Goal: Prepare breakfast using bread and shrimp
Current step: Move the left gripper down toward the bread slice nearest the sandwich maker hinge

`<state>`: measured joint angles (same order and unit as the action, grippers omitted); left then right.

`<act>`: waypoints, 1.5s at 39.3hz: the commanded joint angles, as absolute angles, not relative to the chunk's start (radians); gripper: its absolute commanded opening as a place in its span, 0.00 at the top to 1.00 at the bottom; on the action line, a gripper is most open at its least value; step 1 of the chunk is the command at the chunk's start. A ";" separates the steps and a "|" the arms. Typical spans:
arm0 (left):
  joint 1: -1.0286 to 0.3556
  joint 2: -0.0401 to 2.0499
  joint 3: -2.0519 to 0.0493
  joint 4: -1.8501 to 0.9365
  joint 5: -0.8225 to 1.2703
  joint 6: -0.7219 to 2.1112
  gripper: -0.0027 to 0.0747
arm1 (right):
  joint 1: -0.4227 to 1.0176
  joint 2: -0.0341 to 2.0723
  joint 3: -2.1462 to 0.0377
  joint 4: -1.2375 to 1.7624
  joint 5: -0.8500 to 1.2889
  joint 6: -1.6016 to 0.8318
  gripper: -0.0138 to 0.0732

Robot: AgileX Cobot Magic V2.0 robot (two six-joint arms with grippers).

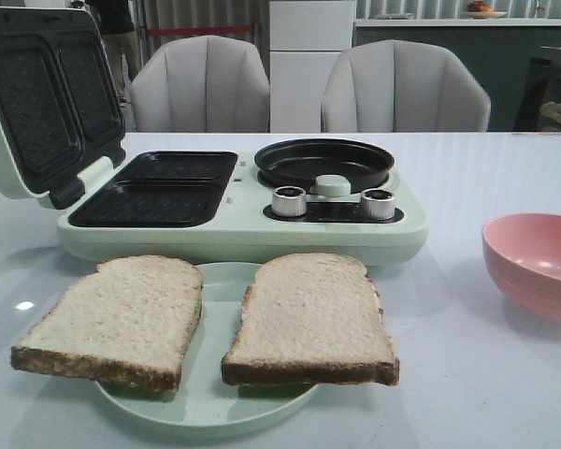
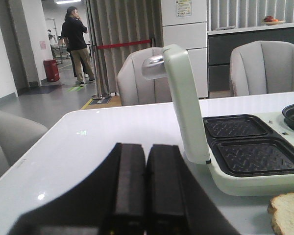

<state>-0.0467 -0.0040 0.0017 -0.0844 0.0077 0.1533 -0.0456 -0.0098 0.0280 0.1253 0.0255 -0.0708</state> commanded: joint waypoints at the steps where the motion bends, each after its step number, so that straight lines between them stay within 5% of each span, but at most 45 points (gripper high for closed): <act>1: -0.051 -0.023 0.008 -0.092 -0.081 0.147 0.84 | -0.046 -0.032 0.011 0.127 -0.067 -0.074 0.79; 40: -0.051 -0.023 -0.023 -0.125 -0.168 0.147 0.84 | -0.045 -0.032 -0.034 0.155 -0.030 -0.074 0.79; 50: -0.051 -0.005 -0.245 -0.124 -0.041 0.147 0.84 | -0.045 -0.001 -0.280 0.155 0.137 -0.074 0.79; 59: -0.051 0.169 -0.537 -0.114 0.120 0.147 0.84 | -0.045 0.234 -0.518 0.153 0.271 -0.074 0.79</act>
